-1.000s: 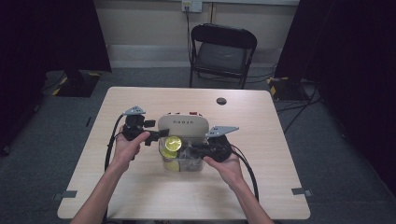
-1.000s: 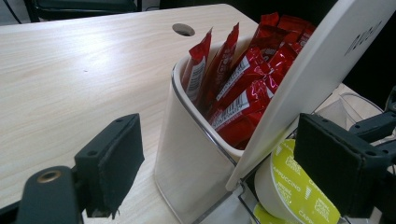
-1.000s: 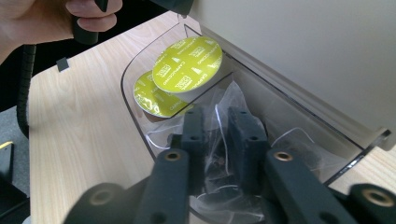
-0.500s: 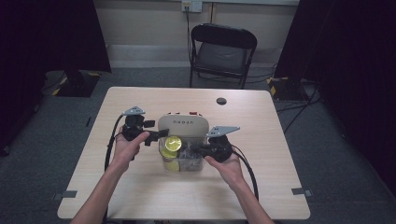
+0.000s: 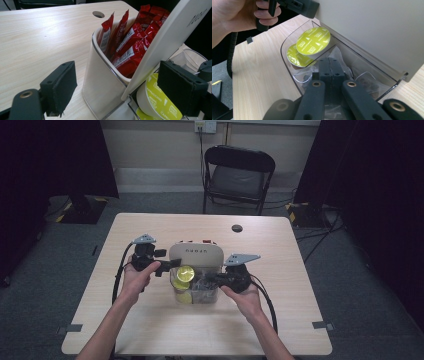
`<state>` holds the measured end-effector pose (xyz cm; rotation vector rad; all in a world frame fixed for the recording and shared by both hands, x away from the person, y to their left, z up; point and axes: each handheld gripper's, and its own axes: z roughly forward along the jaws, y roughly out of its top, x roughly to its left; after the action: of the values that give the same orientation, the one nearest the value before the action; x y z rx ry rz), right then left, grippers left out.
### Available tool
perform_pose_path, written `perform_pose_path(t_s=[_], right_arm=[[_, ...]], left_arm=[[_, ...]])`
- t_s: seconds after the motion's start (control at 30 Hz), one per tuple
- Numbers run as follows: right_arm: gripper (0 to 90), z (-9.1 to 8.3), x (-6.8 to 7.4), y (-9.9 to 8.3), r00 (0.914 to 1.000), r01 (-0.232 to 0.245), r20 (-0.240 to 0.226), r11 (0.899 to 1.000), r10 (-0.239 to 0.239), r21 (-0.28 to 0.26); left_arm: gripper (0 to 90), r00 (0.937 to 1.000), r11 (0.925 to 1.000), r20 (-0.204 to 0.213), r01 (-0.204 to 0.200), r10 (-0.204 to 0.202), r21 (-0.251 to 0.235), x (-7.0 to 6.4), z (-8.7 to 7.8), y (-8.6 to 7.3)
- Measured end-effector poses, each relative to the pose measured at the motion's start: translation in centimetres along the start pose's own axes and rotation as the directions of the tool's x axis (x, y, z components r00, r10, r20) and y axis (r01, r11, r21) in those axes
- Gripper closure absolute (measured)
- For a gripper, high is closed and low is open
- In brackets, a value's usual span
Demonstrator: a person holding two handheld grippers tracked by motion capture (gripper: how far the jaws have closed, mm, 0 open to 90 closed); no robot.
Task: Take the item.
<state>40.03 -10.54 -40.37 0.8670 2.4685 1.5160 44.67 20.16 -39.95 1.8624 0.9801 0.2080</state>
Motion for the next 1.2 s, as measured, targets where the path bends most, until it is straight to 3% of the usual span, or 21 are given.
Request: perform_pose_path(t_s=[1.2], right_arm=[[90.0, -2.0, 0.3, 1.1, 0.9999, 0.007, -0.008, 0.998, -0.008, -0.069]], left_arm=[[15.6, 1.0, 1.0, 0.004, 0.005, -0.005, -0.001, 0.1, 0.0, -0.1]])
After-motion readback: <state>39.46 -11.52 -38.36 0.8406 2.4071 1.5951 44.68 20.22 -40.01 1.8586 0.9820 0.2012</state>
